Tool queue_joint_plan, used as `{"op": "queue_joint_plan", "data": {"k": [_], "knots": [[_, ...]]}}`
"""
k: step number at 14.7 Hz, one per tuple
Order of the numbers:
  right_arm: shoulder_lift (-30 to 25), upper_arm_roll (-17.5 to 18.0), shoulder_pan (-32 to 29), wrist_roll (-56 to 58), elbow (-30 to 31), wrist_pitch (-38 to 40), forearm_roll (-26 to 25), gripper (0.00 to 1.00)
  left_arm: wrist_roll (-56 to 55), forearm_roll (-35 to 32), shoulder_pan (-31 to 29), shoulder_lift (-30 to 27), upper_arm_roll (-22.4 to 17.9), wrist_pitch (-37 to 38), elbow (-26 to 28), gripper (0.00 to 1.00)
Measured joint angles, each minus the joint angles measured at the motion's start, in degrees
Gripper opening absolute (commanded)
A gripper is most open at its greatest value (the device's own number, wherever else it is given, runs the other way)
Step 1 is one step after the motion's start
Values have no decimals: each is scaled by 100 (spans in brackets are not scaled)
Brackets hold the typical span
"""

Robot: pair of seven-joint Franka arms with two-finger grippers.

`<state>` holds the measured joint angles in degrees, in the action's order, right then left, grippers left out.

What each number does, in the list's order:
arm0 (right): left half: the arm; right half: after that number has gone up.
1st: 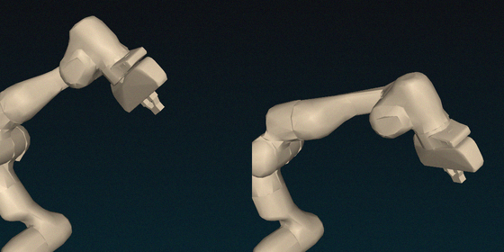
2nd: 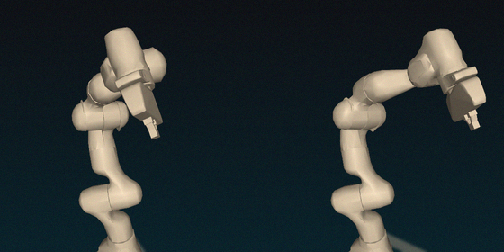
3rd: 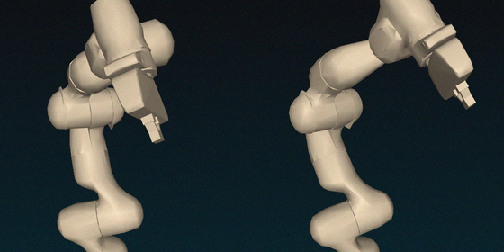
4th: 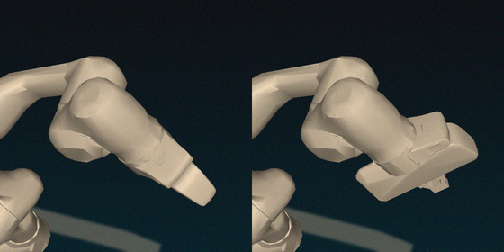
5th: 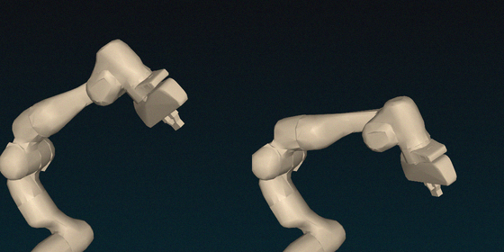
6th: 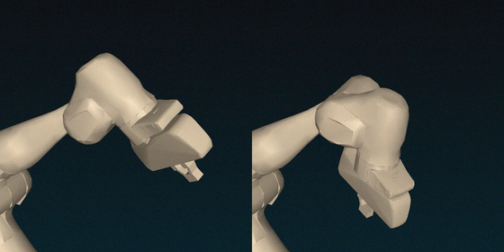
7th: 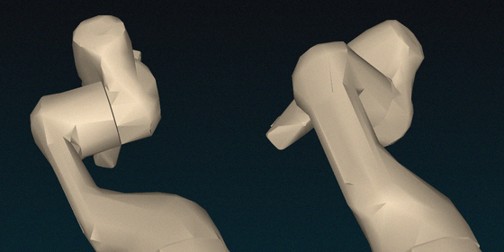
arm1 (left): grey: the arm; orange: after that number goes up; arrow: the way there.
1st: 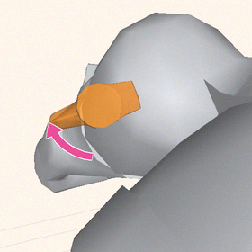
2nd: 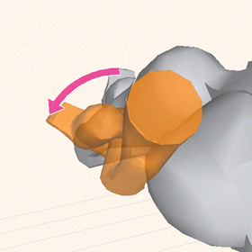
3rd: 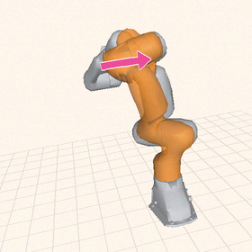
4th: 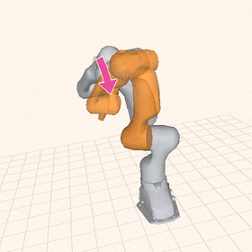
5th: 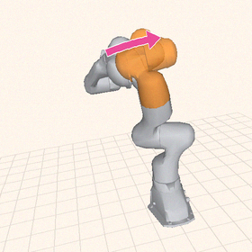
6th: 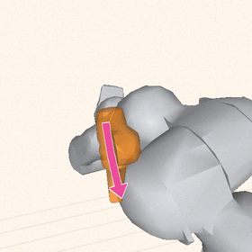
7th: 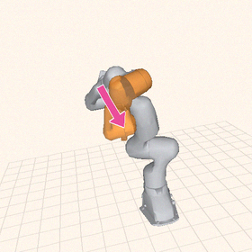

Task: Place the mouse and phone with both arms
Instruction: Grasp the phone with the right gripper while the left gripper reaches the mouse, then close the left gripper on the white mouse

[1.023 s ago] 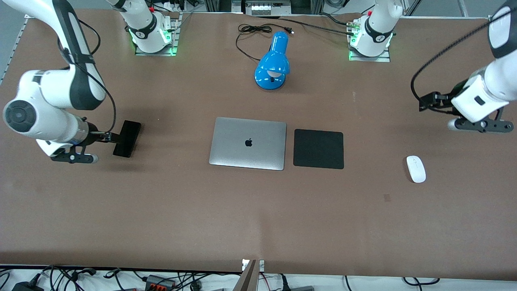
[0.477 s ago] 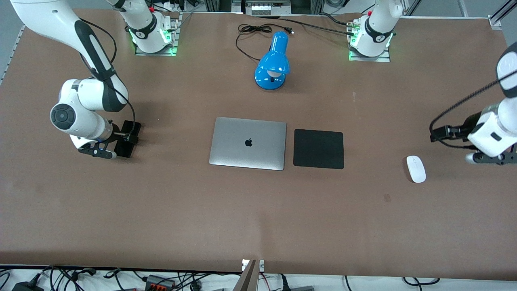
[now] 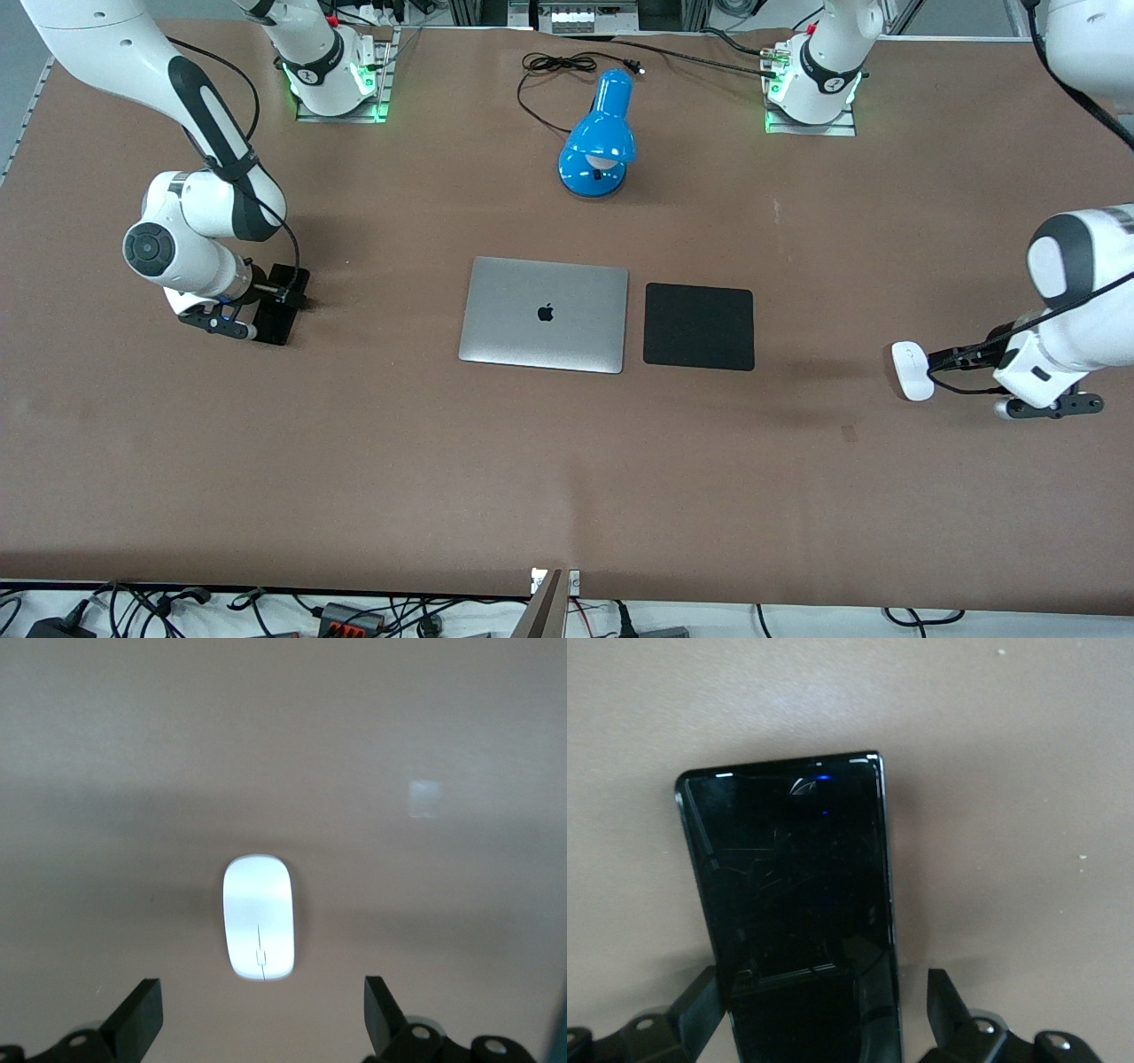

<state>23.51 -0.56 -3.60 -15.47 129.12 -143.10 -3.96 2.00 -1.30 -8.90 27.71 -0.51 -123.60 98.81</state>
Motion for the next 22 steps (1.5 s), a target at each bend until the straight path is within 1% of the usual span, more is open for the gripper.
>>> {"op": "queue_joint_plan", "data": {"k": [3,5,7,9,10,11,12,13,14,15,16,18,19,20,22], "knots": [[40,0,-15,-13,0,-34,4,100,105,-2,-138,36,-2,-1780,1052,100],[43,1,-15,-14,1,-54,4,100,209,-2,-179,107,-3,-2744,1612,100],[53,1,-15,-14,1,-120,4,100,293,-2,-215,228,-3,-3358,1919,100],[69,4,-14,-14,1,-144,5,100,332,-2,-256,371,-4,-3678,1991,100],[79,7,-14,-14,1,-155,5,97,344,-2,-263,426,-4,-3772,1991,98],[86,9,-14,-13,1,-163,5,78,350,-2,-265,457,-3,-3822,1991,98],[90,15,-14,-13,1,-171,5,62,354,-2,-264,473,-2,-3837,1990,96],[93,18,-13,-13,1,-177,6,44,360,-2,-264,483,0,-3840,1990,93],[82,21,-13,-13,0,-182,5,34,364,-2,-264,490,9,-3841,1990,86],[50,21,-13,-12,1,-162,5,26,368,-2,-263,494,23,-3841,1990,77],[48,21,-13,-6,1,-161,6,22,368,-2,-261,496,37,-3842,1990,66],[42,22,-13,7,2,-160,5,16,368,-2,-260,497,49,-3842,1990,51],[41,22,-13,10,2,-160,5,14,368,-2,-260,496,50,-3842,1990,46],[38,22,-13,19,2,-160,4,14,368,-2,-260,496,50,-3842,1988,43],[13,23,-10,103,-4,-167,1,13,368,-2,-260,497,51,-3843,1985,42]]}}
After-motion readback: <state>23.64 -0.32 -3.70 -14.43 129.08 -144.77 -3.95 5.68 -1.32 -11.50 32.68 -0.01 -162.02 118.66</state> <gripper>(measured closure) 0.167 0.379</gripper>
